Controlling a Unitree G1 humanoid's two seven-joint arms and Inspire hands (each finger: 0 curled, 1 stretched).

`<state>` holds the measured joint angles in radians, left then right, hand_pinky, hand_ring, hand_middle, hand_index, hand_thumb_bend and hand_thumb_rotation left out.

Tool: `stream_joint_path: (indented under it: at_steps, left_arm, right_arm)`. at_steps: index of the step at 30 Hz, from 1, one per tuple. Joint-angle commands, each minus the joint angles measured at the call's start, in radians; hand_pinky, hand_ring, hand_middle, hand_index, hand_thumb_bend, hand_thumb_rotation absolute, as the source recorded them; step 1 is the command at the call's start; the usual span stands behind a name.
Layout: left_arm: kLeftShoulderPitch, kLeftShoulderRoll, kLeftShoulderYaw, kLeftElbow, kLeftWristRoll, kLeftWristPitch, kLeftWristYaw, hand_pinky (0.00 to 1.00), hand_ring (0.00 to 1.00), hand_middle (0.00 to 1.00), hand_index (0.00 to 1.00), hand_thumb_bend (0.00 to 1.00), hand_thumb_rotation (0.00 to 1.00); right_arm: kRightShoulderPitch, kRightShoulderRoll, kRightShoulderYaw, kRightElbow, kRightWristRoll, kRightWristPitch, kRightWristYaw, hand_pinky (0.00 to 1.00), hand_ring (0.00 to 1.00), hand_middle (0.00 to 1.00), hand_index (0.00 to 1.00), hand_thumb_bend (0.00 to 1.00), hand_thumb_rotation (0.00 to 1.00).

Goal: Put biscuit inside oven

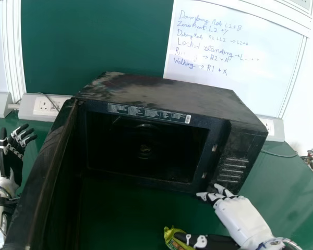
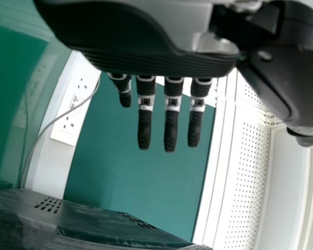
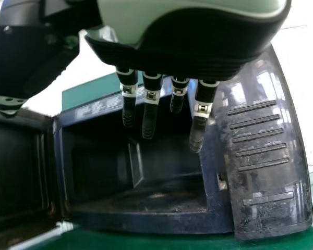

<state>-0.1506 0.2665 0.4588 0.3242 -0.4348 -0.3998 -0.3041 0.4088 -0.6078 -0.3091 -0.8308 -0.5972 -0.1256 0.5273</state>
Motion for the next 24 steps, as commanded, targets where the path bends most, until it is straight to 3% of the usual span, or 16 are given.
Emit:
stream_joint_path:
  at_steps: [1, 3, 5, 8, 18, 24]
  left_arm:
    - [-0.023, 0.011, 0.0, 0.001, -0.004, 0.002, -0.01, 0.68, 0.71, 0.75, 0.76, 0.81, 0.65]
    - [-0.025, 0.012, 0.002, -0.001, -0.009, 0.006, -0.011, 0.68, 0.71, 0.74, 0.76, 0.8, 0.65]
    - [-0.027, 0.013, 0.005, 0.004, -0.007, 0.0, -0.008, 0.66, 0.7, 0.72, 0.73, 0.75, 0.57]
    - [-0.033, 0.014, 0.01, 0.017, -0.008, -0.005, -0.005, 0.66, 0.69, 0.72, 0.74, 0.75, 0.52]
    - [-0.043, 0.035, 0.014, 0.018, -0.013, 0.01, -0.009, 0.66, 0.69, 0.72, 0.75, 0.76, 0.51]
    - [-0.053, 0.044, 0.014, 0.019, -0.028, 0.015, -0.019, 0.68, 0.7, 0.72, 0.75, 0.73, 0.5]
  right_arm:
    - [-0.004, -0.026, 0.0, -0.033, -0.033, 0.017, 0.043, 0.64, 0.76, 0.8, 0.87, 1.0, 0.85]
    - [-0.005, -0.028, 0.002, -0.055, -0.057, 0.029, 0.072, 0.64, 0.75, 0.8, 0.87, 1.0, 0.85]
    - [-0.007, -0.026, 0.005, -0.074, -0.08, 0.036, 0.092, 0.63, 0.75, 0.79, 0.87, 1.0, 0.84]
    - [-0.002, -0.023, 0.004, -0.104, -0.103, 0.045, 0.124, 0.62, 0.75, 0.79, 0.87, 1.0, 0.85]
    - [0.033, -0.037, -0.046, -0.187, -0.135, 0.071, 0.261, 0.63, 0.75, 0.79, 0.87, 1.0, 0.87]
    - [0.077, -0.027, -0.081, -0.203, -0.143, 0.03, 0.272, 0.64, 0.74, 0.77, 0.86, 1.0, 0.83]
